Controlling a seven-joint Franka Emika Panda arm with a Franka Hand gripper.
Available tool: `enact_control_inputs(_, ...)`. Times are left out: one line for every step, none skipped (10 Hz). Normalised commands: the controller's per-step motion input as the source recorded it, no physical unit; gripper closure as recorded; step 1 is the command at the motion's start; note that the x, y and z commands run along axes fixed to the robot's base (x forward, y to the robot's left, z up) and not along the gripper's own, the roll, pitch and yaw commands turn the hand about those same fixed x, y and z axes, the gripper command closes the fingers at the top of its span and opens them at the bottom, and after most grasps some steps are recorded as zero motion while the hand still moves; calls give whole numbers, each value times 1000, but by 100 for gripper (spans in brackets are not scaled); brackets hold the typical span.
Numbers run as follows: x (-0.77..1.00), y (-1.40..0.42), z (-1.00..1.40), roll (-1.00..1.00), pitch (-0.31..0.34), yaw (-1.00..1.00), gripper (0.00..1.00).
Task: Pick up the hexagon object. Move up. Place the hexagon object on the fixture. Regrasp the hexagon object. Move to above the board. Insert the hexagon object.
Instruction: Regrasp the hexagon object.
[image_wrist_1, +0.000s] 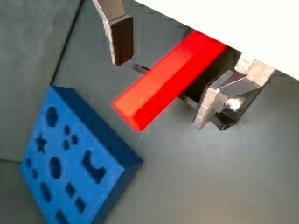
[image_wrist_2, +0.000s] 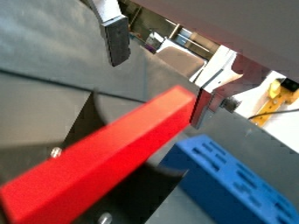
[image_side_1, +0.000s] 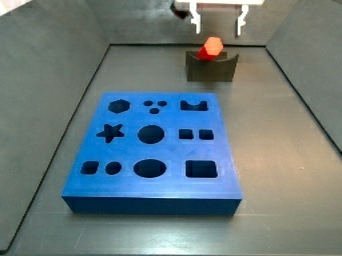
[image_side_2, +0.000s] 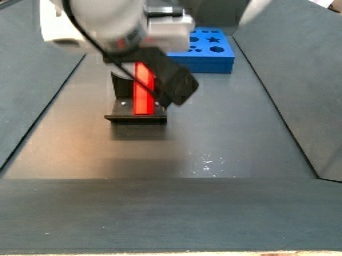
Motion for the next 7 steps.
enact_control_inputs(-30,6,1000,18,25,43,0)
enact_control_inputs(-39,9,1000,17,37,36,0)
enact_control_inputs(-43,12,816,17,49,22,0)
enact_control_inputs(-35,13,623,18,57,12,0)
enact_control_inputs(-30,15,427,18,66,1,0)
enact_control_inputs(14,-1000,649,1000,66,19,0)
enact_control_inputs(21,-1000,529,1000,66,18,0)
